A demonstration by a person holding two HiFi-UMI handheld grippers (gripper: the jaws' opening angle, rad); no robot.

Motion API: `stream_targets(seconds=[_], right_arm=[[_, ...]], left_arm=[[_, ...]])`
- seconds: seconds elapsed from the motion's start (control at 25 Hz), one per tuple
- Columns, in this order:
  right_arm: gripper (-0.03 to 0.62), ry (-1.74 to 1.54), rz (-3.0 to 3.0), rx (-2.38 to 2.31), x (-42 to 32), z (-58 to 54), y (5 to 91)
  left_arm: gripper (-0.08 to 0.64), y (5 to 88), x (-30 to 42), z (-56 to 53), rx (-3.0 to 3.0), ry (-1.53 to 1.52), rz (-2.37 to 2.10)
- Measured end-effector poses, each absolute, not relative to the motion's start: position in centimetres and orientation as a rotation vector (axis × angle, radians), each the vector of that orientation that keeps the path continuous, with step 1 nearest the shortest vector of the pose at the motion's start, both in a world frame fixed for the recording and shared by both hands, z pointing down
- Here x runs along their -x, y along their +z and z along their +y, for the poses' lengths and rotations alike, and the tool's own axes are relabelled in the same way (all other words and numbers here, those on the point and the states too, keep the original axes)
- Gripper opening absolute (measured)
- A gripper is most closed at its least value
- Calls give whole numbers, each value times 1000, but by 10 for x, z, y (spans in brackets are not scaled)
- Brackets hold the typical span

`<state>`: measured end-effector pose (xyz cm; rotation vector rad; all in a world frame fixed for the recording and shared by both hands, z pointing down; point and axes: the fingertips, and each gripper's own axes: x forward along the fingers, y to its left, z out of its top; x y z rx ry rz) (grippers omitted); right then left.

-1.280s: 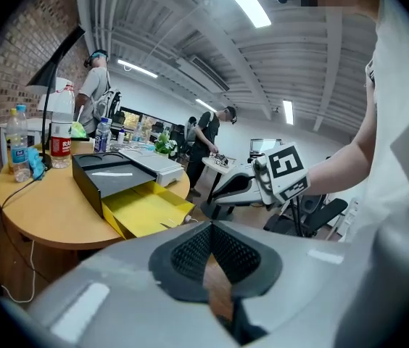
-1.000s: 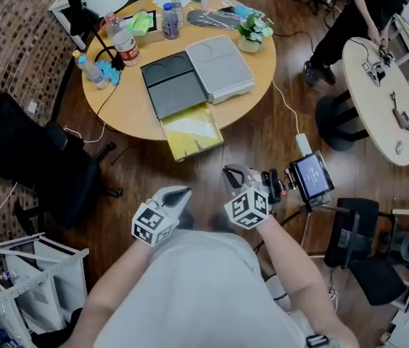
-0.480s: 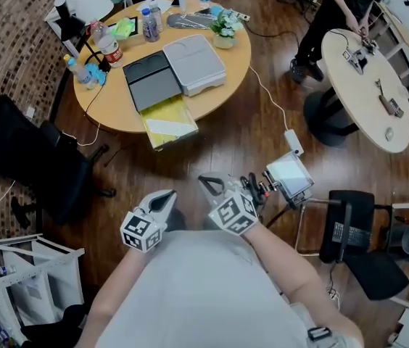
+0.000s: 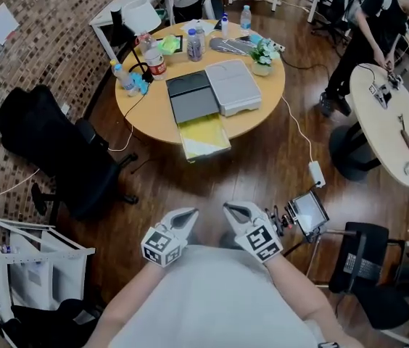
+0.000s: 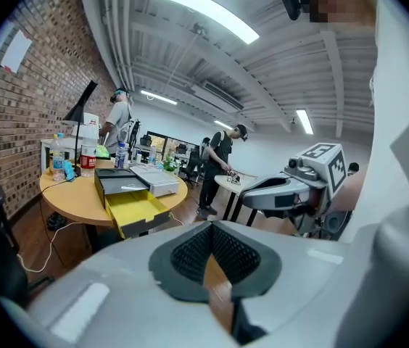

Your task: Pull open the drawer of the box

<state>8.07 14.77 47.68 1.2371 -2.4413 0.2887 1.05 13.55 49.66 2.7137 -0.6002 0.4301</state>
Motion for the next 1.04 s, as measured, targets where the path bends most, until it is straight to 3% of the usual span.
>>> stream_targets(seconds=[0.52,1.04], right_arm=[[8,392,-2481,-1378,-43,165,458],[8,375,-2467,-1430,-34,158,454]], left_arm=[[6,488,45,144,-2747,382,-550],[6,481,46,136,-2773,350,-485]])
